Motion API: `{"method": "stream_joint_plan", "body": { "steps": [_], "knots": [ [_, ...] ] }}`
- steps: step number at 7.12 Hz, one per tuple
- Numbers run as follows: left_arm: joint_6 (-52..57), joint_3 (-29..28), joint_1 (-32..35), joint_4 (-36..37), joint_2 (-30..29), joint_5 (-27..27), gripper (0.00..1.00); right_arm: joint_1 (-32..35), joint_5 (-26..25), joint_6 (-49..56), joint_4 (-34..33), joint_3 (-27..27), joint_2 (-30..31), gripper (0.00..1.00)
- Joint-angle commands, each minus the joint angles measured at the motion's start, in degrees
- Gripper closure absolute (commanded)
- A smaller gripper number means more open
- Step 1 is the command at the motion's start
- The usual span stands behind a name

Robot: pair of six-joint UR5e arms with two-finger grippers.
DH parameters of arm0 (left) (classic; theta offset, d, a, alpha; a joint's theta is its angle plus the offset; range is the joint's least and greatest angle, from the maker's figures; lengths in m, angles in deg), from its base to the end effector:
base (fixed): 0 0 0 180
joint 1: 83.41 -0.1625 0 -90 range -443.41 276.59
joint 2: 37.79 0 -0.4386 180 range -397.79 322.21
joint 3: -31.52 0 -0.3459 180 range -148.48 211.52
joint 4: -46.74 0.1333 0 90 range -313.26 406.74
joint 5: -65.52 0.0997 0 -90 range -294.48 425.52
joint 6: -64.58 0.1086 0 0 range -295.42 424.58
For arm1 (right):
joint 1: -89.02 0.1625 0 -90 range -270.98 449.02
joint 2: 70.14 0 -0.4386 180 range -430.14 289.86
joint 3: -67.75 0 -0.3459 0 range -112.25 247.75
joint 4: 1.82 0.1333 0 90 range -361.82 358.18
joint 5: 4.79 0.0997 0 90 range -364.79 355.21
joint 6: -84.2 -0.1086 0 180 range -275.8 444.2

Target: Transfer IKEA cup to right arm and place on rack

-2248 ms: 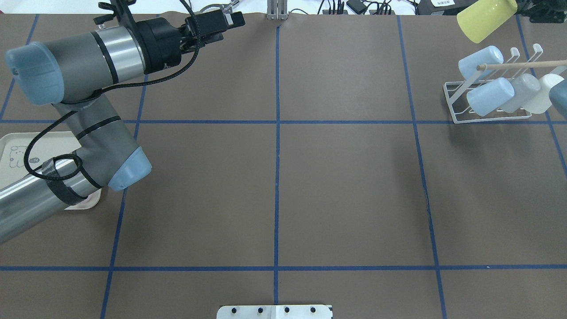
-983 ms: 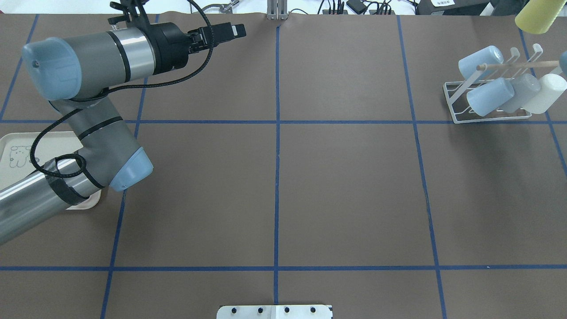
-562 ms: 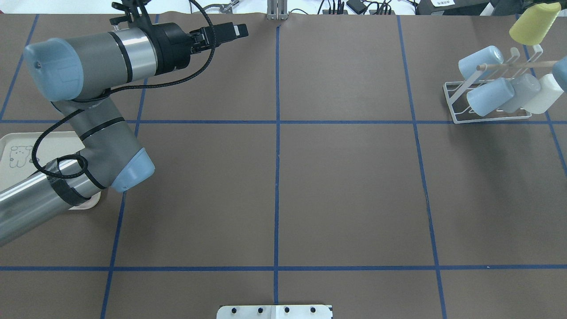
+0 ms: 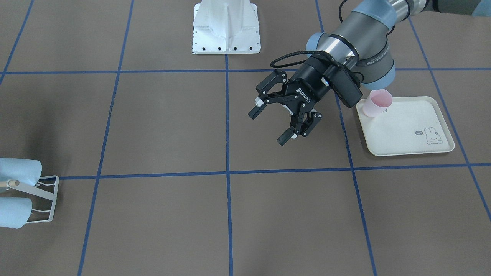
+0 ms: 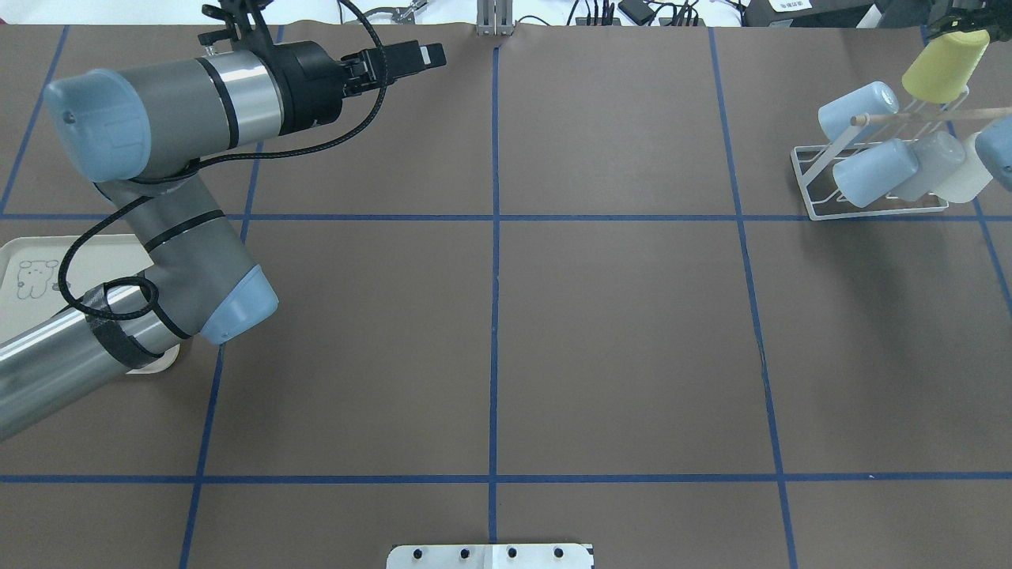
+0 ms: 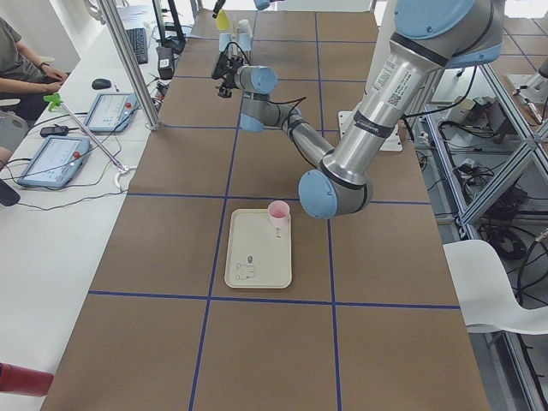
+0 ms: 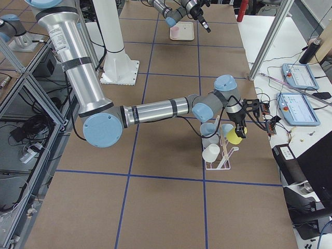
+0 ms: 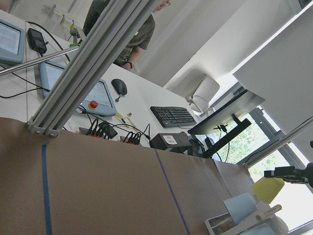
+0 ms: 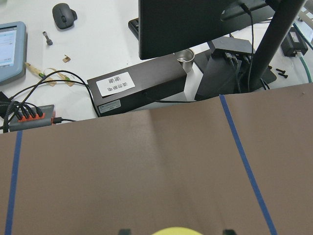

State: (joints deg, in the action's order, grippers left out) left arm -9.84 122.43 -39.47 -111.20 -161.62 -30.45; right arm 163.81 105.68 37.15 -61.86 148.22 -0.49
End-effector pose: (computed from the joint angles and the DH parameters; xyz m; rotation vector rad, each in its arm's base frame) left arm 0.3560 -0.5125 0.2088 0.8268 1.5971 -0.2613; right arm -0.0744 -0.6370 0.5207 0.4286 -0.6609 0.3998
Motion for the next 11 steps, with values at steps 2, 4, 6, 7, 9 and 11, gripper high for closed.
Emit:
{"method": "stream_joint_plan", "body": {
  "steps": [2,4,6,7,9,11],
  "knots": [
    [-0.02,0.06,0.0,0.0,0.0,0.0,0.0,-0.43,0.09,-0.14,0.02,-0.48,0.39,1.0],
    [-0.02,0.06,0.0,0.0,0.0,0.0,0.0,-0.87,-0.08,-0.14,0.02,-0.48,0.84,1.0],
    [-0.02,0.06,0.0,0.0,-0.09,0.0,0.0,-1.75,-0.26,-0.05,0.02,-0.83,1.1,0.64],
    [-0.02,0.06,0.0,0.0,-0.09,-0.09,0.0,-2.27,-0.52,-0.05,0.11,-0.92,1.1,0.05],
    [0.33,0.06,0.0,0.09,0.26,-0.17,0.0,-2.37,-0.43,-0.14,0.11,-0.31,0.93,0.01],
    [1.9,0.24,1.22,5.06,0.35,-0.35,0.0,-2.37,-0.17,-0.49,0.11,1.44,0.05,0.0]
  ]
}}
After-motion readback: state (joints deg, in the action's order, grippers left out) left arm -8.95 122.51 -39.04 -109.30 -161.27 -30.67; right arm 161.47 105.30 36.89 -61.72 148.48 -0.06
